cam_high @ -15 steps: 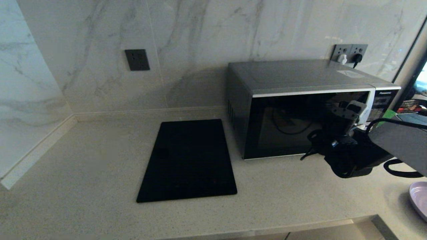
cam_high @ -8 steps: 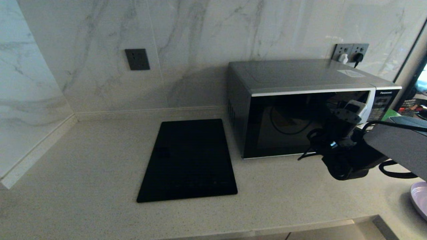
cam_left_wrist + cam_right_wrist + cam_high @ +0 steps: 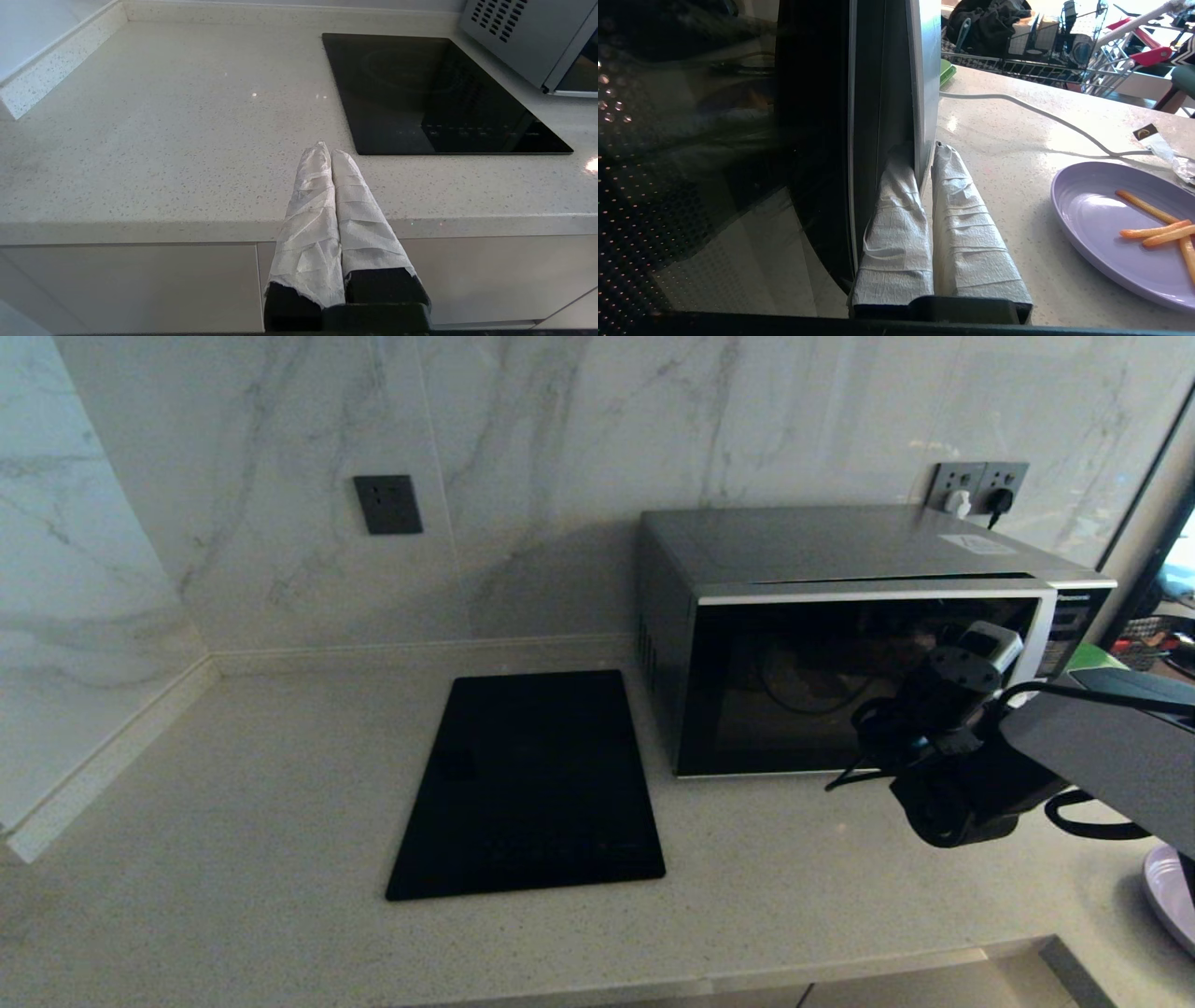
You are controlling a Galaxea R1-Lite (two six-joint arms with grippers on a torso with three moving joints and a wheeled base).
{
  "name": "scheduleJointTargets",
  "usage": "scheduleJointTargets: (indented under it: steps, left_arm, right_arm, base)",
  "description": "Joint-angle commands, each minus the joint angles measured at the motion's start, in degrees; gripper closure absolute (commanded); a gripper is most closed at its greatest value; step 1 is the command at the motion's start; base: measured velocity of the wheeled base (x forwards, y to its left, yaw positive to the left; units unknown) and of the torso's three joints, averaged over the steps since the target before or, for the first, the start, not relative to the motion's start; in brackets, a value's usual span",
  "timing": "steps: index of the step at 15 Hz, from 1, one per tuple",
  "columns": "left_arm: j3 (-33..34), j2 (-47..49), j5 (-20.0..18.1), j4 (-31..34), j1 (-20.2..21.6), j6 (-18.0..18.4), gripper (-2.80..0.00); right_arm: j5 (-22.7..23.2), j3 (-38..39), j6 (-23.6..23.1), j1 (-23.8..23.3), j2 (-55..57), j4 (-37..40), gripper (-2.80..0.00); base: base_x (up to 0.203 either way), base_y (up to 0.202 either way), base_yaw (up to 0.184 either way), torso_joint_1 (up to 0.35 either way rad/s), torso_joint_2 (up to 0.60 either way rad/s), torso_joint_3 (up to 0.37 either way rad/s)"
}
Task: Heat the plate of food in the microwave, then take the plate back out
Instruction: Open the microwave oven
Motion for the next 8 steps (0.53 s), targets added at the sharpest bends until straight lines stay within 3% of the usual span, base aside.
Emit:
scheduleJointTargets:
  steps: [1,8]
  left_arm:
    - [0.00,0.09,0.05,-0.02,0.02,-0.04,0.00]
    - [0.00,0.09,0.05,-0.02,0.02,-0.04,0.00]
  right_arm:
    - [-0.41,0.20,-0.03,0.14,-0.09,-0.61,0.00]
    - [-0.41,1.43,0.06,1.81,-1.95,-0.83,0.00]
  base:
    - [0.000,0.000,0.000,0.000,0.00,0.000]
    - [0.000,0.000,0.000,0.000,0.00,0.000]
